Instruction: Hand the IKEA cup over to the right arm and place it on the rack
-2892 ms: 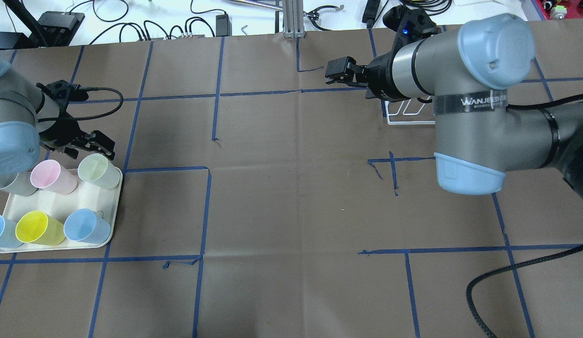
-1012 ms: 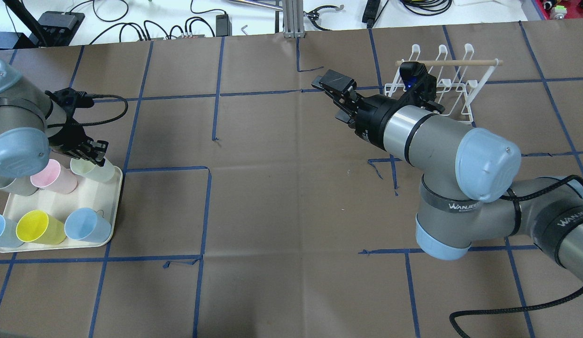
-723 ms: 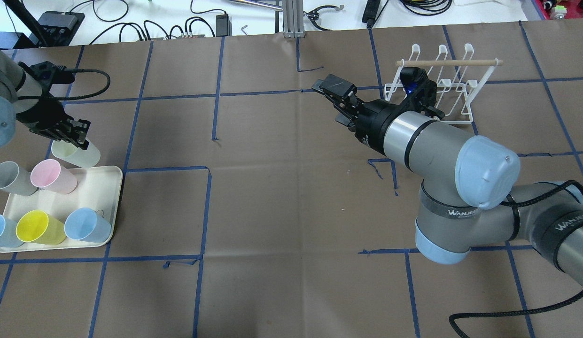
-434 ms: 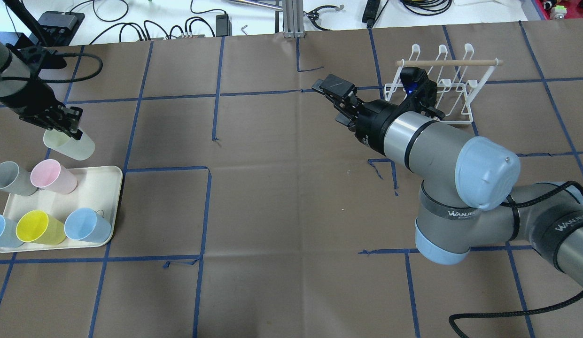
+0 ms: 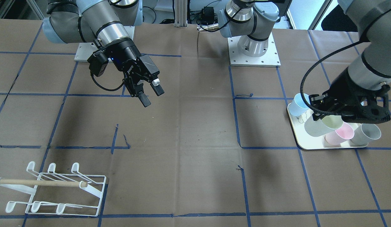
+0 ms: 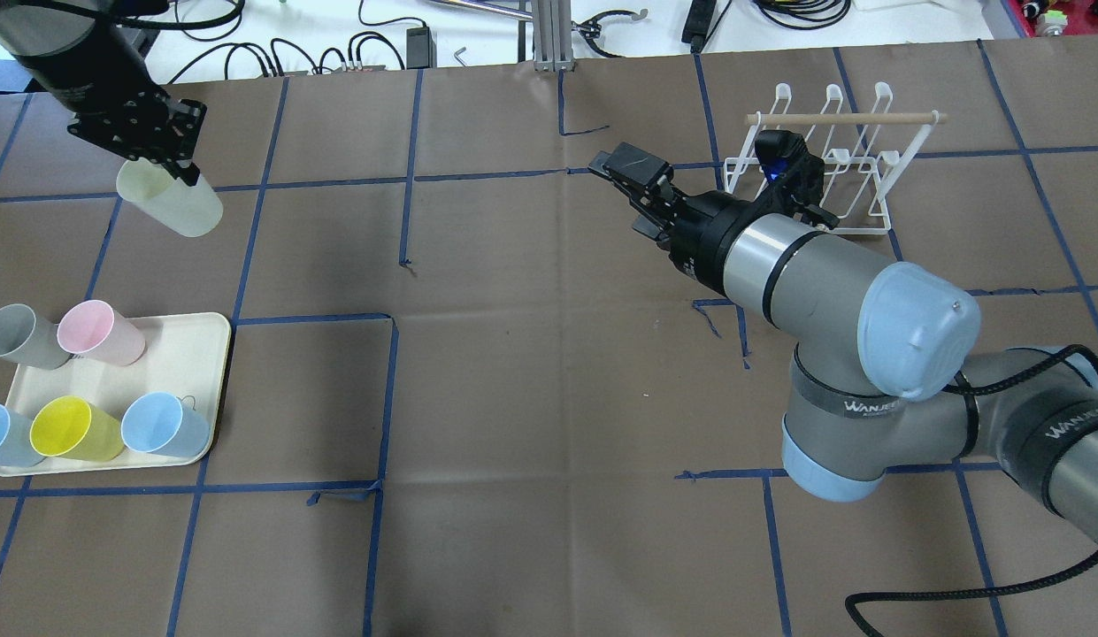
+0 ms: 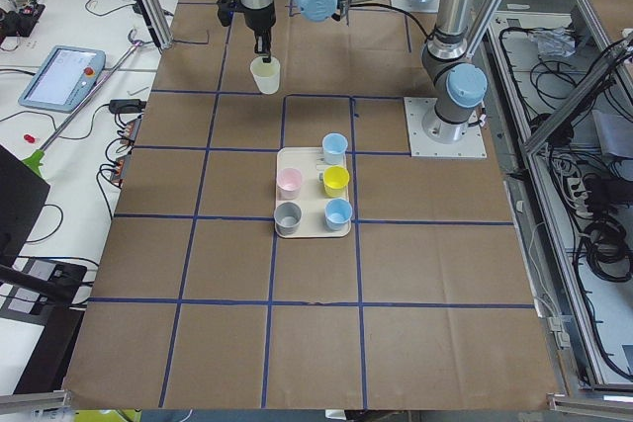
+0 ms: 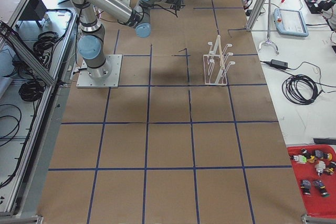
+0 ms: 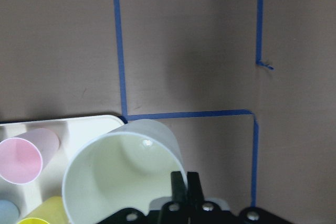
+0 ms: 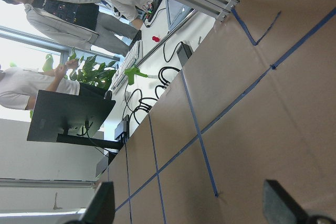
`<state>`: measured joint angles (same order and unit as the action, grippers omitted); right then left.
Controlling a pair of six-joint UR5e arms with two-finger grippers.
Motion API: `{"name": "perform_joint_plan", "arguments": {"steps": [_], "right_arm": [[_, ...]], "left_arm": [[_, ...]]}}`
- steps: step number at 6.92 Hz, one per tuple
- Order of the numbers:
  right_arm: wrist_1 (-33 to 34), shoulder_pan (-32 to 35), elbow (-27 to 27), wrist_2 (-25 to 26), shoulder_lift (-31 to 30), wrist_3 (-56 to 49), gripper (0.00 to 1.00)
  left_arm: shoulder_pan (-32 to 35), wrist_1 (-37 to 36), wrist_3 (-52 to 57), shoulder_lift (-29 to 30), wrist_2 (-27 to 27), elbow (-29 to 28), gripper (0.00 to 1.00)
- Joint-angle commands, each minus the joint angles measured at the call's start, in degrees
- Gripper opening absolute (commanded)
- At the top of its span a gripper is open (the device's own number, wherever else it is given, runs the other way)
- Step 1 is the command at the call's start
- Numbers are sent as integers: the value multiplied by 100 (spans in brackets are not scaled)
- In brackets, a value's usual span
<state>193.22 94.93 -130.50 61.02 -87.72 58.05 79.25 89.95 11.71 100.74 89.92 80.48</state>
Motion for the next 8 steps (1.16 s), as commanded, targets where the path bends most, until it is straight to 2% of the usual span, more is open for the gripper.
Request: {"name": "perform_joint_plan", "arguments": {"steps": [1, 2, 3, 5, 7, 8], "right_arm": [[196, -1, -28, 7, 0, 318, 100], [433, -1, -37, 7, 0, 721, 100], [444, -36, -28, 15, 9, 786, 100], [453, -106, -72, 94, 0, 813, 100], [462, -229, -81, 95, 0, 1959, 100], [453, -230, -72, 112, 0, 2104, 100]], "left_arm": [[564, -47, -416, -45, -193, -33, 0], [670, -204, -355, -107, -473, 55, 0], [697, -745, -311, -151, -920, 169, 0], [706, -2430, 433, -387, -1807, 799, 0], [715, -4318, 690, -773, -2853, 1869, 0], [715, -5389, 770, -923, -3388, 2545, 0]]}}
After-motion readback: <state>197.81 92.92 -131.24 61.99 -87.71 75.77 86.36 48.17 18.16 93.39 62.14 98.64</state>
